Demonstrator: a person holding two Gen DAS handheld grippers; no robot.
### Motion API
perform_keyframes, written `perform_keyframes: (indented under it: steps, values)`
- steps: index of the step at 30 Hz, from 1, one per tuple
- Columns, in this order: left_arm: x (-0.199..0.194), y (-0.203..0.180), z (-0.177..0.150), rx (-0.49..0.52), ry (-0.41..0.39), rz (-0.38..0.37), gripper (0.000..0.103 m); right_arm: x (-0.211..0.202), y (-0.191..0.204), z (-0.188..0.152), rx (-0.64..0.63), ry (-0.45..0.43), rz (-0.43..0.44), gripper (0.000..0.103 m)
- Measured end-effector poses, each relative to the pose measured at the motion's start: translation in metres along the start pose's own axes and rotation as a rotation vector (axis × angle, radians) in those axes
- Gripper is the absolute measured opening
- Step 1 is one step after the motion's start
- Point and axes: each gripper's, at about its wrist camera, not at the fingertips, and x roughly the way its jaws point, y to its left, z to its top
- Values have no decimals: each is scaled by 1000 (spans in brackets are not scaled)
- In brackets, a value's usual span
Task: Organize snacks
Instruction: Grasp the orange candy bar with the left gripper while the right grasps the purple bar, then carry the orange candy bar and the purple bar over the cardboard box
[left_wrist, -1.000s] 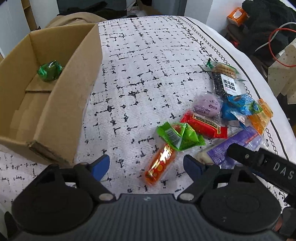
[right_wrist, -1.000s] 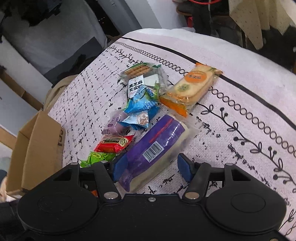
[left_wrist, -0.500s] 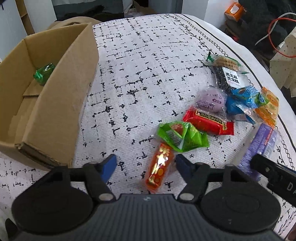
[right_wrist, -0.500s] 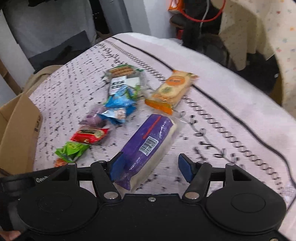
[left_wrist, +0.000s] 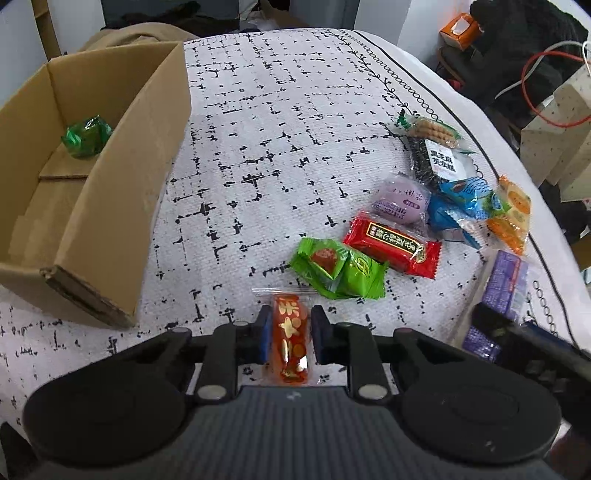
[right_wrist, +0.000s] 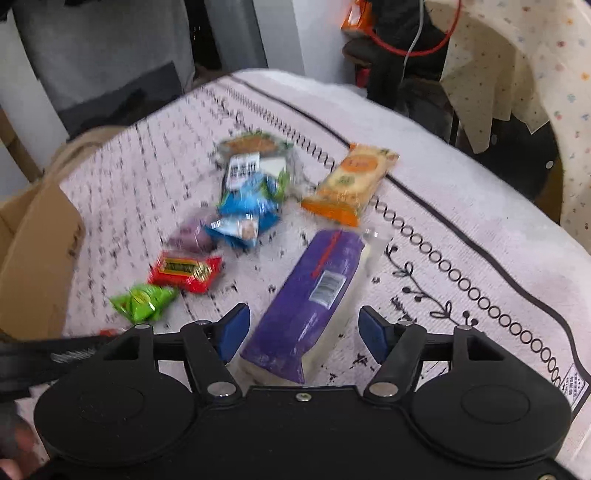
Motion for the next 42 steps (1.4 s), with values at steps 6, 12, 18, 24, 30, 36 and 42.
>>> perform_keyframes:
  steps: [6,12,18,24,30,36,42]
  values:
    - [-22,5,4,-20,-34,-40,21,0,8,-5,-52,22,0,44]
    - [-48,11,8,-47,-85,-80,21,-16,12,-5,-46,21,26,38]
    - [-74,24,14,-81,-137,-93,21,-38,19,-1,-10,10,80,34]
    - [-91,43,16,-122,-172,-103,21,-57,33,1,7,-15,120,32]
    - [-101,60,22,-155,-202,-113,21,-73,46,7,8,-43,139,32]
    - [-108,77,30,-193,-222,-119,21,-86,66,15,-20,-70,164,31]
    - [-109,97,37,-234,-231,-118,21,-91,89,23,-41,-86,191,31]
